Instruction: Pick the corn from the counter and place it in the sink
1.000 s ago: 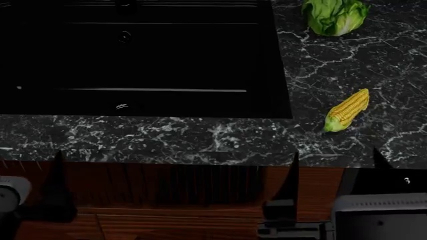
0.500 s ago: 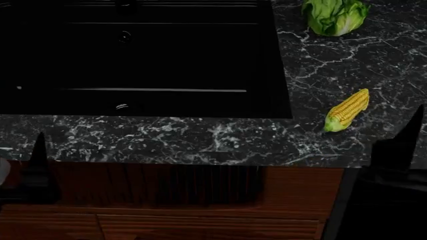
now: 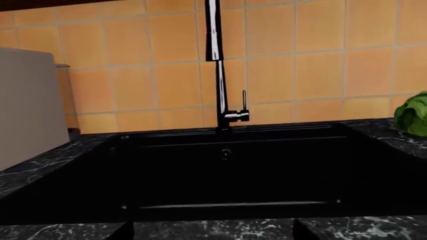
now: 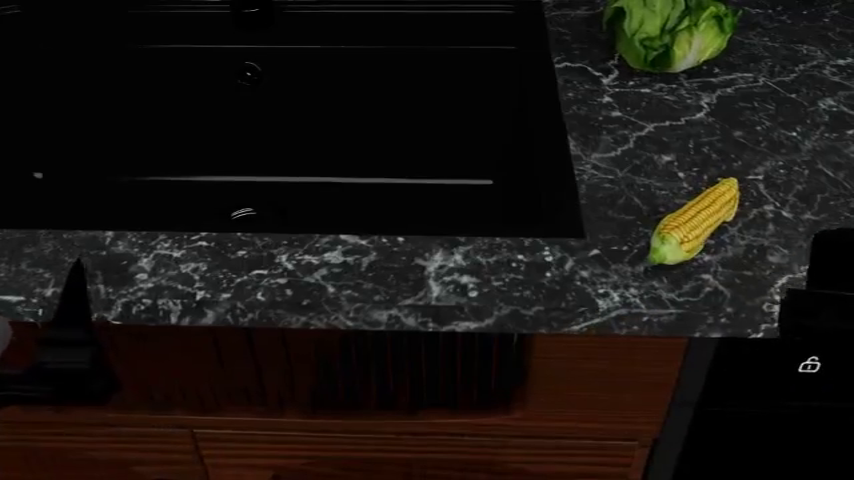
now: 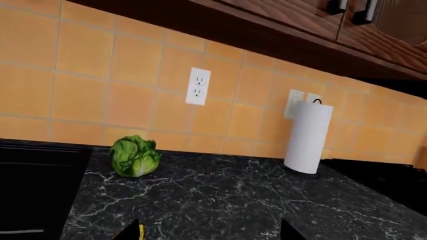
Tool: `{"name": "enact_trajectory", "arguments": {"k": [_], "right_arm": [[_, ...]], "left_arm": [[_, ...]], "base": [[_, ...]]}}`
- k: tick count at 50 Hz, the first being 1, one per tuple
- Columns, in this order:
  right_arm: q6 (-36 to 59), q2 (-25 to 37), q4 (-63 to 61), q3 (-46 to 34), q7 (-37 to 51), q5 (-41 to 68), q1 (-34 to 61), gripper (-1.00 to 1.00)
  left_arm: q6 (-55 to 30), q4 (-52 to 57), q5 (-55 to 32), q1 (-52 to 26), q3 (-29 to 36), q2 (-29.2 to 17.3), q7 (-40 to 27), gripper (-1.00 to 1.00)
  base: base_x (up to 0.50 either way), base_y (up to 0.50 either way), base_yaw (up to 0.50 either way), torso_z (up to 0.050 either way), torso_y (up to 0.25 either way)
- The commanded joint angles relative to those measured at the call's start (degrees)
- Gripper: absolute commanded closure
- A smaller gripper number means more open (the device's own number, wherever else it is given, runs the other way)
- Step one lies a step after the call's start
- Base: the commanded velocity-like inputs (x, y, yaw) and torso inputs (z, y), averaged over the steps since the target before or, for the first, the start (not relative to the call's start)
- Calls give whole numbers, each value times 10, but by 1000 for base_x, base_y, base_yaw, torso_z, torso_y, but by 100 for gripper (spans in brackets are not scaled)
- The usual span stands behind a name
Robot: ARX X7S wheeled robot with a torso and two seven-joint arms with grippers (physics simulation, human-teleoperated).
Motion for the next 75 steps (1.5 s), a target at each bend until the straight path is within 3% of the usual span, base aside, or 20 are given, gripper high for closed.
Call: {"name": "enact_trajectory", "arguments": {"k": [1,29,75], "right_arm": [[-22,31,19,6,53,82,3,-100],[-66,28,16,11,60,94,-29,-100],[-106,40,18,-14,52,98,-44,-100]], "left_arm": [[3,2,-5,2,-2,-1,0,-100],[11,4,-7,10,1,-7,-3,-100],[14,5,-16,15,8,-14,-8,-100]], "base": [[172,0,0,0,0],[176,-53,0,0,0],[137,-186,0,0,0]]}}
